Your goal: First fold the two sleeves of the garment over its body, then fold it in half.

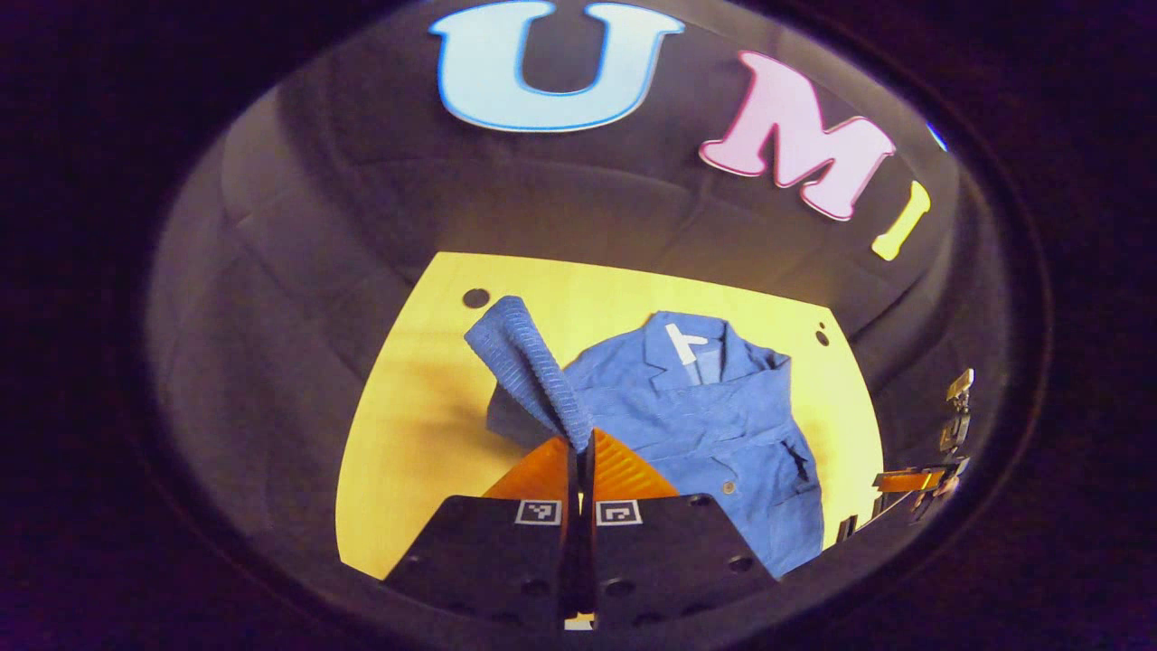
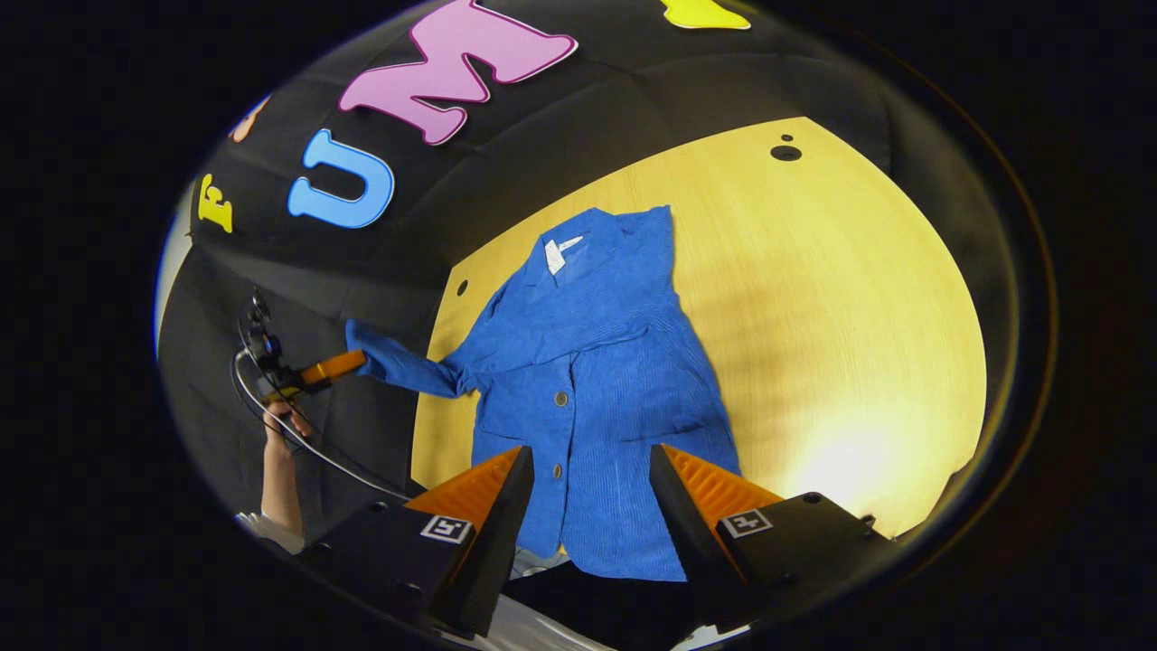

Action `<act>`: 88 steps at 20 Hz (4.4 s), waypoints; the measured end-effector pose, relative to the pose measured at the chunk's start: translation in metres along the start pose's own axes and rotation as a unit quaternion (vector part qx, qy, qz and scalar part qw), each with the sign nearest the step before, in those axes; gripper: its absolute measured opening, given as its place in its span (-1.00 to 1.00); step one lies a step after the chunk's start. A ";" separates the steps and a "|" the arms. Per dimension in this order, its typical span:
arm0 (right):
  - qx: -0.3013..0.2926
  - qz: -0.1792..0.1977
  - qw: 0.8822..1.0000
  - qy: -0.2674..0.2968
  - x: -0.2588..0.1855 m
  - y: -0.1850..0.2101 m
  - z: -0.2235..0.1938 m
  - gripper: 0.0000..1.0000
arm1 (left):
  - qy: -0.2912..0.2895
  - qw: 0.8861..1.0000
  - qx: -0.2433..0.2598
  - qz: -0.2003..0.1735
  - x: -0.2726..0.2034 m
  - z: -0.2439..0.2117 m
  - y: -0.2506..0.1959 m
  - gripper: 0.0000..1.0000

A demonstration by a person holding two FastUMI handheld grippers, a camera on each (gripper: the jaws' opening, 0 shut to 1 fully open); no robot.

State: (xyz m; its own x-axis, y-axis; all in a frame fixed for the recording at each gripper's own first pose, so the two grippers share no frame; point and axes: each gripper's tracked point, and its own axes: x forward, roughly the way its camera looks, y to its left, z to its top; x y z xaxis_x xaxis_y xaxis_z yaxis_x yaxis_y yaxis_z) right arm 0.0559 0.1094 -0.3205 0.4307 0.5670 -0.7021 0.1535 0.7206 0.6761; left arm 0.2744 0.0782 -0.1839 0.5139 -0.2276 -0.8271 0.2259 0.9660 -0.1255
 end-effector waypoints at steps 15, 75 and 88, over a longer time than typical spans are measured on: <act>0.060 -0.045 0.996 -0.051 -0.061 -0.075 -0.027 0.68 | 0.155 0.971 0.176 -0.039 0.172 0.005 -0.250 -1.00; -0.019 -0.229 0.952 0.201 0.059 -0.125 -0.186 -0.89 | 0.344 0.939 -0.010 0.013 0.040 -0.330 -0.038 -1.00; -0.078 -0.181 0.975 0.105 0.022 -0.043 -0.092 -0.89 | 0.201 0.977 -0.028 -0.059 0.009 -0.228 -0.038 -1.00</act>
State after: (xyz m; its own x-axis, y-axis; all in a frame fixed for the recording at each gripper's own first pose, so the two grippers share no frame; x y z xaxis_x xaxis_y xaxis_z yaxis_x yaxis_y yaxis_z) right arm -0.0229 0.1275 -0.3860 0.1784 0.3209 -0.9302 0.1171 0.9317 0.3439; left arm 0.0814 0.0670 -0.3111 0.1178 -0.2814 -0.9523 0.2117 0.9441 -0.2528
